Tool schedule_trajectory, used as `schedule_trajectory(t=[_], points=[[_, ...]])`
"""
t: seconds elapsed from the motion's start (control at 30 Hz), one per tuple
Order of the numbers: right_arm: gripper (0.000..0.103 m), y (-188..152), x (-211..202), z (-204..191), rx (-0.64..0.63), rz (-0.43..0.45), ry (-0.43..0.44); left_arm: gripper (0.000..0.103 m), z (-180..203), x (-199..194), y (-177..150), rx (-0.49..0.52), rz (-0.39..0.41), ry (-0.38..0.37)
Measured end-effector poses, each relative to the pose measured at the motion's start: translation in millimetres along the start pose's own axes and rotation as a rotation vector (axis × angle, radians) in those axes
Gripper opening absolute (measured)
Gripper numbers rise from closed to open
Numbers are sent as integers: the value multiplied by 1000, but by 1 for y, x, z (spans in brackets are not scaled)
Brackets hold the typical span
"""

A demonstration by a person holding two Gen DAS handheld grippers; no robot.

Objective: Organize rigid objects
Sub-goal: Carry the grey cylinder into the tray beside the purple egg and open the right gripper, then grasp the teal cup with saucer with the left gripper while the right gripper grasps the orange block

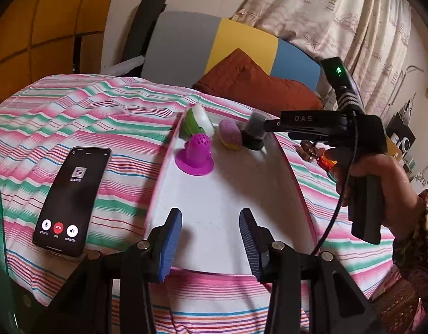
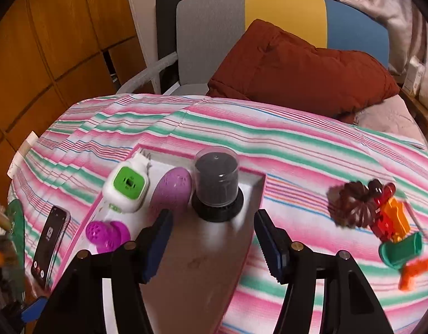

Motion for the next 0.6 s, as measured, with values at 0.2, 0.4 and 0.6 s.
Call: schedule_trajectory(t=[0.2,0.4,0.6], points=[[64,-22,-24,14,26,16,-3,43,10,0,-2,13,-12,-49],[64,-45,-36,46,50,-1,-57,43,19,-1,-3,25,-14,-57],[64,-69,-47,86,98,-10,-106,43,36,2,-7,70,-33,-73]])
Point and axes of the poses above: each gripper's, at about its wrist camera, not at the fingertips, and x roughly the way its jaws point, z to its right, y to its top, the point moved 2 cm from there along x, roughly the way its jaws point, and after that the axes turned 8 degrees about x, right-handed, at the moved point
